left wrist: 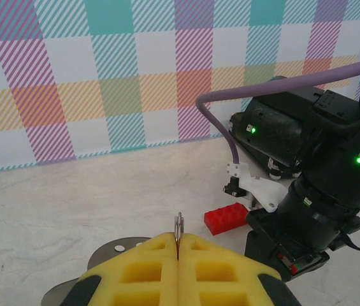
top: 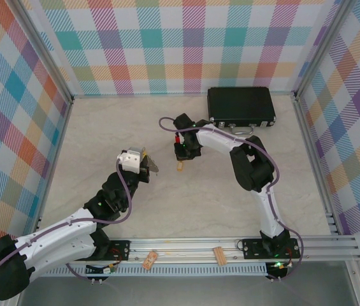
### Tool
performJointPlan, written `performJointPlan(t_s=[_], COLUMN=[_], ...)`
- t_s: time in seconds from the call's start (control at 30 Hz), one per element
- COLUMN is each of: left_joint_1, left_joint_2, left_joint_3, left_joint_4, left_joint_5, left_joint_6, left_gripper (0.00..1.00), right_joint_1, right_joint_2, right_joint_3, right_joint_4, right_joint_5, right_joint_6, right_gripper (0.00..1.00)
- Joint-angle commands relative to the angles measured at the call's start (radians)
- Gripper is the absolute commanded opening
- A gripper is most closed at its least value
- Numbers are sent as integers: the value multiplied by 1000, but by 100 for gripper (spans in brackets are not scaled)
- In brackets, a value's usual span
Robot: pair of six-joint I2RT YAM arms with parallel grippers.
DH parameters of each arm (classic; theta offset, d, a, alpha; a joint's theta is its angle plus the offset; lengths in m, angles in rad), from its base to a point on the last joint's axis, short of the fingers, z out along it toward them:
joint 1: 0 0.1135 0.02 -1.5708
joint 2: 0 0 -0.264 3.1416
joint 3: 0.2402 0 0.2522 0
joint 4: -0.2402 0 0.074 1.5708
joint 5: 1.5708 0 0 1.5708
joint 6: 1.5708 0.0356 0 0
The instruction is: Put the keys on the keyring
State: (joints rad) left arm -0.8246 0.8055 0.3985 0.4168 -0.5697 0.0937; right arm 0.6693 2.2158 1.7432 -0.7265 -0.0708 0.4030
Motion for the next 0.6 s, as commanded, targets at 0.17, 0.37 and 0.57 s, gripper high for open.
performJointPlan(t_s=[0.17, 0.37, 0.57], left_joint_1=[-9, -7, -8], left_joint_2=[-17, -16, -15], left_joint_3=[-4, -4, -5], left_joint_4=[23, 26, 27], left_joint_5=[11, 6, 5], left_joint_6=[-15, -18, -21], left_gripper=[0, 0, 0], right_joint_1=[4, 4, 4], right_joint_2=[-27, -212, -415], right_joint_3=[-11, -190, -360], right_joint_4=[4, 138, 245], right_joint_5=[1, -38, -84], right_joint_6=[-29, -121, -234], right_gripper=[0, 0, 0])
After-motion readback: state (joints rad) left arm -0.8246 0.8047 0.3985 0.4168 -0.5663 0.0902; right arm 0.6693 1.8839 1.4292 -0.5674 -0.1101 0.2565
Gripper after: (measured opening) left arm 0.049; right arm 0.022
